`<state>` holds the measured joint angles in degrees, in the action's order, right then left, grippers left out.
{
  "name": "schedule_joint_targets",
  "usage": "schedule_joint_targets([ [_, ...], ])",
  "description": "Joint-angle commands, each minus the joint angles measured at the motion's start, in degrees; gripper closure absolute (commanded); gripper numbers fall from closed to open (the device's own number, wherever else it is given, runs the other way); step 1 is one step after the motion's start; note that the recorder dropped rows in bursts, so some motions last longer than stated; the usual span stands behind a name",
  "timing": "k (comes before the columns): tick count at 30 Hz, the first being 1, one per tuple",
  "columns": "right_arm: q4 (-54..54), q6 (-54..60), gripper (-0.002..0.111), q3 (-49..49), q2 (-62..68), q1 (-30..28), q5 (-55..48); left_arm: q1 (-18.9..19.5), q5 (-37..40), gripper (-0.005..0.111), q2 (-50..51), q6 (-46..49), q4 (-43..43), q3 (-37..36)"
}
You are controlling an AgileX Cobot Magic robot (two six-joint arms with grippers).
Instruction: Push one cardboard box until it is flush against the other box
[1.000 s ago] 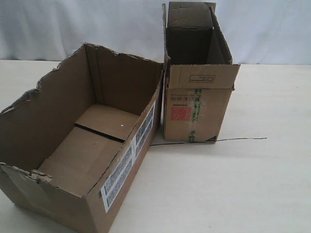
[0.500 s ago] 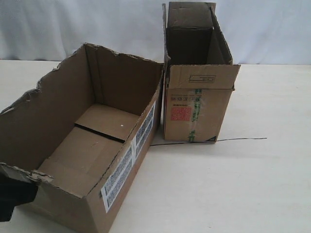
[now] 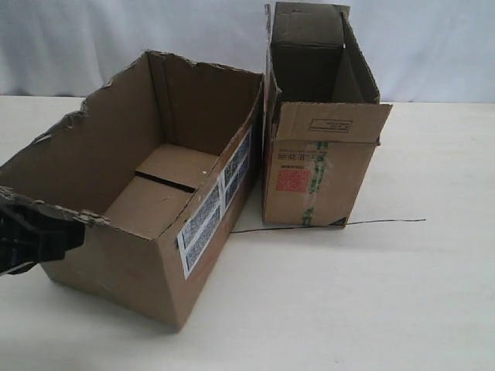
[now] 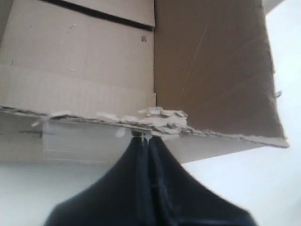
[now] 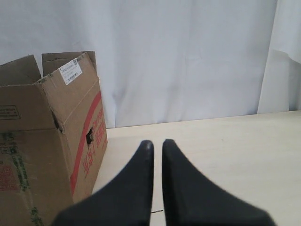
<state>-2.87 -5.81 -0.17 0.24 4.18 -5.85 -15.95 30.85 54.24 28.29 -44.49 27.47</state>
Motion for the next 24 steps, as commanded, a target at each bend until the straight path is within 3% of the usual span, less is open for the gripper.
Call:
schedule_joint_targets([
  [1,-0.6,-0.1,0.103,0.2,-0.2,-0.1,0.0,-0.1,-4.9,0.107,1.1,6.3,-8.6,0.0],
  [6,-0.6,-0.1,0.103,0.2,-0.2,-0.1,0.0,-0.1,-7.0,0.107,1.2,13.2,-16.9,0.0],
  [11,-0.6,-0.1,0.103,0.2,-0.2,-0.1,0.0,-0.1,-7.0,0.107,1.6,15.4,-18.6,0.0],
  [13,-0.6,-0.1,0.103,0.2,-0.2,-0.1,0.0,-0.1,-3.7,0.107,1.6,15.4,-14.9,0.8],
  [19,-0.6,-0.1,0.103,0.2,-0.2,-0.1,0.0,-0.1,16.2,0.107,1.3,12.7,-8.0,11.2],
  [21,-0.6,-0.1,0.103,0.2,-0.2,-0.1,0.0,-0.1,16.9,0.107,1.3,-0.9,9.0,12.0],
  [23,-0.6,-0.1,0.103,0.2,-0.2,-0.1,0.0,-0.1,19.8,0.107,1.8,-6.4,17.7,12.0],
  [24,-0.6,-0.1,0.103,0.2,-0.2,-0.1,0.0,-0.1,21.1,0.107,2.0,-6.4,18.1,12.0],
])
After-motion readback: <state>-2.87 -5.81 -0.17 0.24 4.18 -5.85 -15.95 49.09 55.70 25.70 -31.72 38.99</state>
